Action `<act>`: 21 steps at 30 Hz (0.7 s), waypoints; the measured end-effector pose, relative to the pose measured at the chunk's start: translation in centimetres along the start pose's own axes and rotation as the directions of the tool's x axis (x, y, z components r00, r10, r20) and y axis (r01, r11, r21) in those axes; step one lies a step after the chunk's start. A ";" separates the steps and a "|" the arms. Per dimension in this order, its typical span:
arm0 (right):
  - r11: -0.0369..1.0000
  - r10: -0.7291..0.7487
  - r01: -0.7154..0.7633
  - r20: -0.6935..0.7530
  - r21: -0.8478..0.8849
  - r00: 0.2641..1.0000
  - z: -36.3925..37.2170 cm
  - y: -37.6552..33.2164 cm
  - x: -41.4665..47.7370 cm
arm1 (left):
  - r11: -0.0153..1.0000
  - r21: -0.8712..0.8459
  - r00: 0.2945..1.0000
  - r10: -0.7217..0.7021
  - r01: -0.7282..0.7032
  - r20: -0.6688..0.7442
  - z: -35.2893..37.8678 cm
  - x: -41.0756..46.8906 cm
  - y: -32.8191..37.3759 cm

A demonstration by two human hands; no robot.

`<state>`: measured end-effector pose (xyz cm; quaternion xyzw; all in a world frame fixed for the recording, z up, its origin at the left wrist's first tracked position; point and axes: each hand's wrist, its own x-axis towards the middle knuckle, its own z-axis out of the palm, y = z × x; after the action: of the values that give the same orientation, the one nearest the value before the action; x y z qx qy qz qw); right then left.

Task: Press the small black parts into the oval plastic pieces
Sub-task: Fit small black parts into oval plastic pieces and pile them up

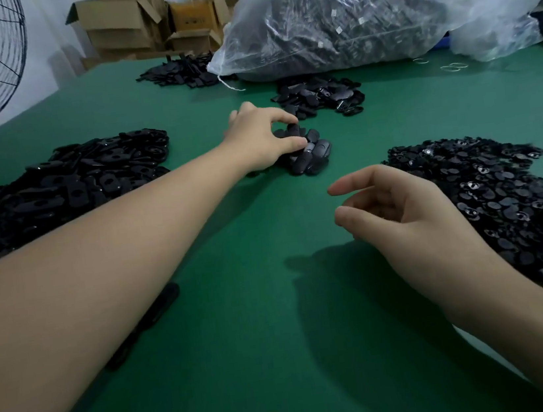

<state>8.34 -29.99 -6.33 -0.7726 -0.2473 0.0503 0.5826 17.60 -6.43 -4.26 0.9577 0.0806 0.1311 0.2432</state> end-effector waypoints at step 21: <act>0.945 -0.074 0.061 -0.027 -0.321 0.997 -1.0 0.1 0.3 | 0.705 0.651 0.928 -0.374 0.280 0.006 -8.8 -4.8 -7.4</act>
<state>8.98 -30.76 -6.03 -0.8486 -0.2672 -0.0253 0.4559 9.78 2.79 -1.45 0.9594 0.2719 -0.0159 -0.0732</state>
